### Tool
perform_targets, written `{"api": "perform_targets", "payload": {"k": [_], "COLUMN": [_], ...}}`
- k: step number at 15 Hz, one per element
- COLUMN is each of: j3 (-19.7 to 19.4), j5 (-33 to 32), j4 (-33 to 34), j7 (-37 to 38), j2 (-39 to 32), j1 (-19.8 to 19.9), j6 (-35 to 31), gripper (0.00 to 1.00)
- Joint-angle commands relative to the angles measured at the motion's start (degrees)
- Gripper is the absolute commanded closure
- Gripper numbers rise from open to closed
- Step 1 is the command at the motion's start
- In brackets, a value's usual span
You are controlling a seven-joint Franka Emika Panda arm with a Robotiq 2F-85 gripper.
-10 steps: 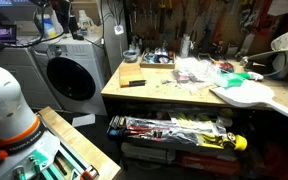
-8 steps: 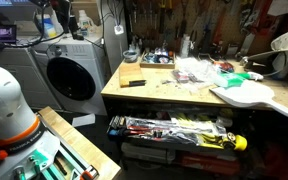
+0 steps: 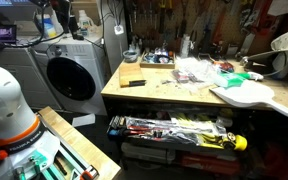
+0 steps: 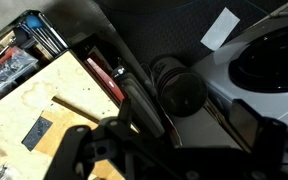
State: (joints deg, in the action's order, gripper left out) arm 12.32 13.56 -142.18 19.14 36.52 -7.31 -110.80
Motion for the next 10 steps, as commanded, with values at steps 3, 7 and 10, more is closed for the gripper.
{"api": "perform_targets", "payload": {"k": [3,7,10], "j3": [0.03,-0.64,-3.28], "j5": [0.00,-0.85,-2.45], "j4": [0.13,0.27,1.63], "j7": [-0.03,-1.41,-5.10], "j2": [-0.01,-0.82,-4.55], "j1": [0.08,0.80,2.78], "j6": [0.16,-1.98,-7.31], "gripper": [0.00,0.00,0.00]}}
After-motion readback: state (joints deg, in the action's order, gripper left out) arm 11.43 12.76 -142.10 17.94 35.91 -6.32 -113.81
